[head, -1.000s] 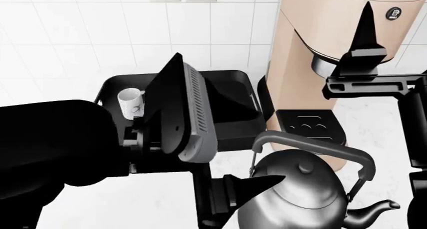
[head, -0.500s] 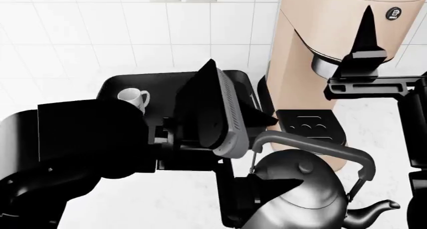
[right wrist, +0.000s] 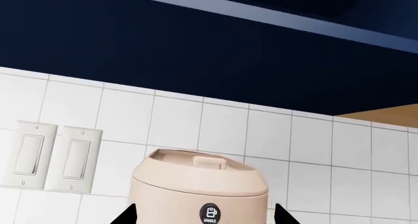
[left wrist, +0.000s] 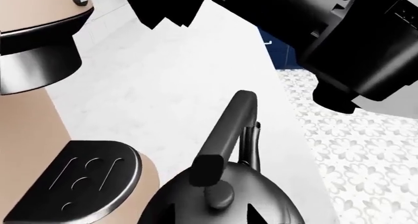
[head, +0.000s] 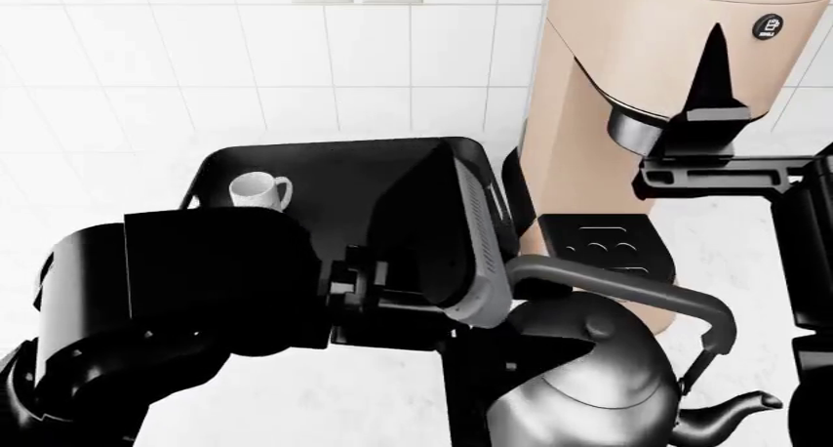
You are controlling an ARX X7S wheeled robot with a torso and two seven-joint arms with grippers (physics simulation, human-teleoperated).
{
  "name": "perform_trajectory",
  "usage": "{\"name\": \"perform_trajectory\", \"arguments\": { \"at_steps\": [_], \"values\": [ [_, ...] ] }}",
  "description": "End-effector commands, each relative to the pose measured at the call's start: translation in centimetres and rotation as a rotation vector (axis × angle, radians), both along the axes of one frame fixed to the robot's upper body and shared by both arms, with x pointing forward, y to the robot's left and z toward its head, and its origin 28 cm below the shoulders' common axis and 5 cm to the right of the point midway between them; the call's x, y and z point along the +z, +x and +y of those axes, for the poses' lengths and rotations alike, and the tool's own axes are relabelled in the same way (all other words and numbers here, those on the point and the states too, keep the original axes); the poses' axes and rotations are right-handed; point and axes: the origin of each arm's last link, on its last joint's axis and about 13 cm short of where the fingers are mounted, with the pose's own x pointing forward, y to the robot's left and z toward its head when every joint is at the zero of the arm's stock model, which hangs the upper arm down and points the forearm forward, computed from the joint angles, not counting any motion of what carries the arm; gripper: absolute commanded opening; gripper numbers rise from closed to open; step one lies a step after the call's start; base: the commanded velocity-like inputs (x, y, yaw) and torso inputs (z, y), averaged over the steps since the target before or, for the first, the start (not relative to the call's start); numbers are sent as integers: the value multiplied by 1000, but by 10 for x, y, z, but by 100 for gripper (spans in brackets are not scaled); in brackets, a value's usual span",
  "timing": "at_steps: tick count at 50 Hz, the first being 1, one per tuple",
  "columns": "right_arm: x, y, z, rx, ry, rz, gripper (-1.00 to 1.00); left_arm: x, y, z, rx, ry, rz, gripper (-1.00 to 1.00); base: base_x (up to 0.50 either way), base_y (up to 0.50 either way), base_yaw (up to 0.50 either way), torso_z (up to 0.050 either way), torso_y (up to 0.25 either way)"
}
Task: Pick the kettle from the counter and place it on the tray. Then pick the mug from the cabinet and place it on the tray. Then close the cabinet doors.
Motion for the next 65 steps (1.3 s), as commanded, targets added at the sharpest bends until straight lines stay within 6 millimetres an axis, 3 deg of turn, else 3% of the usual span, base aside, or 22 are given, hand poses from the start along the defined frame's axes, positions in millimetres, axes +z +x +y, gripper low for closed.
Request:
{"name": "perform_trajectory", "arguments": {
  "at_steps": [1,15,32,42,56,65],
  "values": [
    [-2,1,-1,-3,4,5,100,-6,4,-1,35,14,-2,-100,0,0,0,0,0],
    [-3,3,-1,-7,4,10,100,-7,6,3,64,-5,-3,-100,0,-1,-1,0,0],
    [0,-1,1,-5,2,1,100,48,-5,26,136,-157,-139,-100,0,0,0,0,1],
    [3,-2,2,-2,-2,-5,100,66,-10,35,175,-206,-185,-100,0,0,0,0,2],
    [5,-5,1,-7,6,-13,100,109,-11,50,514,-347,-319,-100,0,0,0,2,3],
    [4,-7,-1,-15,14,-16,100,125,-5,53,725,-434,-390,-100,0,0,0,1,2]
  ]
}}
